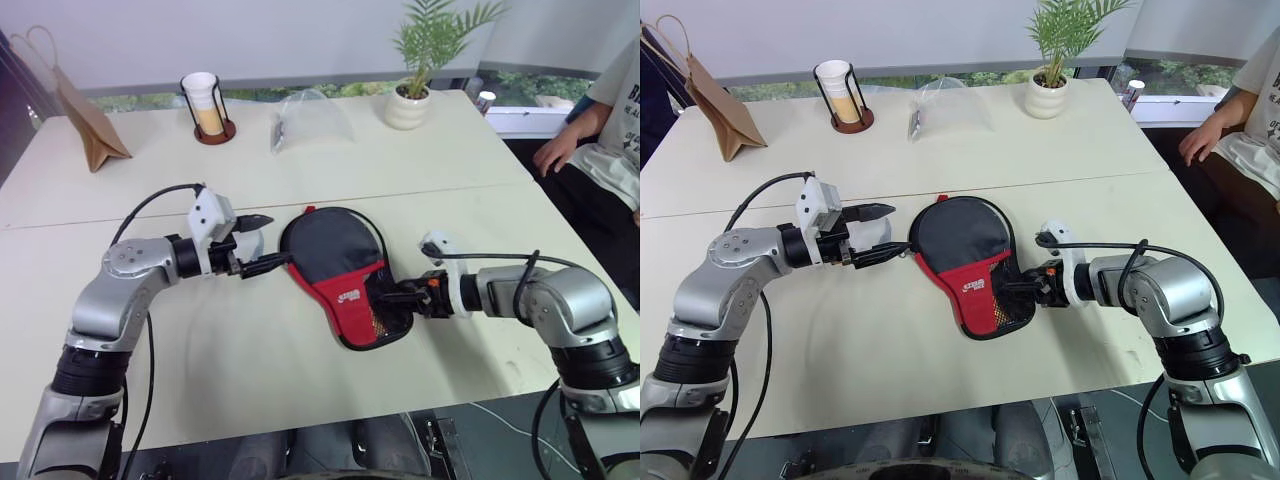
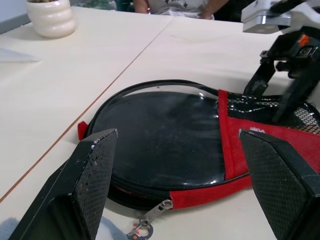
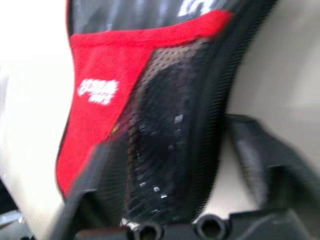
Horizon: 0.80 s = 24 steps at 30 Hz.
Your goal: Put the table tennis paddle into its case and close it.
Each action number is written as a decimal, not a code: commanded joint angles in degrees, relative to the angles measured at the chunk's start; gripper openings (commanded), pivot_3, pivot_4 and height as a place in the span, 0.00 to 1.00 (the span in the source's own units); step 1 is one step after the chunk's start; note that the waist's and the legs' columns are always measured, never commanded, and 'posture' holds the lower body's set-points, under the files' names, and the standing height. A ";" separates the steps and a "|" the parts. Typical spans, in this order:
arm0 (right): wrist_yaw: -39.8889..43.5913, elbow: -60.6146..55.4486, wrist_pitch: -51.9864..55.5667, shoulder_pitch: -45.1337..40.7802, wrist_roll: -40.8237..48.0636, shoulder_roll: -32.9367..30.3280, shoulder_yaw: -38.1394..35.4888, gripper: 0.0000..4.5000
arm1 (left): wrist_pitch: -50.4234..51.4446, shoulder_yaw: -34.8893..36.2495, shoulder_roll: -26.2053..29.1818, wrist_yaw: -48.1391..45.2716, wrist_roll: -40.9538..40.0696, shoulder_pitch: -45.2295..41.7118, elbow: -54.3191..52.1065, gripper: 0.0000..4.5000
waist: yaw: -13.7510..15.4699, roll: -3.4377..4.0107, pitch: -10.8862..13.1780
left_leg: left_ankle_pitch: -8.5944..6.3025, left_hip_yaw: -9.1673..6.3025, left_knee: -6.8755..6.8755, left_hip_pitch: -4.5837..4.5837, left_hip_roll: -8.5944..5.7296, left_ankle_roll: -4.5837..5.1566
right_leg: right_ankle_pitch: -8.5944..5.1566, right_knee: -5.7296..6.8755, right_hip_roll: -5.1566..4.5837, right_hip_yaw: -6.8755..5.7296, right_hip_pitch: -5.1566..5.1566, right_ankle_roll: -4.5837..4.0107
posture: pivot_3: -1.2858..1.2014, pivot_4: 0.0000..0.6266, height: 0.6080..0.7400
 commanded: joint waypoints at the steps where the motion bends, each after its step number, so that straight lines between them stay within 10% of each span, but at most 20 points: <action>1: 1.29 2.54 0.88 0.85 -0.32 1.12 2.83 0.27 | -0.53 0.78 0.32 0.52 -0.31 -0.42 -2.19 0.89 | 0.02 0.00 0.00 | 0.00 0.00 0.00 0.00 0.00 0.00 | 0.00 0.00 0.00 0.00 0.00 0.00 | 0.52 0.24 1.00; 4: 1.60 2.35 1.18 1.33 -0.51 0.96 2.88 0.01 | -0.51 0.85 0.41 0.73 -0.40 -0.12 -2.48 0.89 | 0.09 0.01 0.01 | 0.00 0.00 -0.02 0.00 0.00 0.00 | 0.01 0.00 0.00 0.00 -0.01 0.02 | 0.52 0.24 1.00; 24: -5.76 -18.98 18.50 16.23 8.78 3.48 -10.75 0.01 | -1.51 0.37 1.39 -0.92 0.39 -0.54 -0.88 0.89 | 1.38 0.01 0.01 | -0.04 0.00 -0.05 -0.04 -0.02 0.04 | -0.03 -0.11 -0.05 0.00 0.02 0.01 | 0.52 0.24 1.00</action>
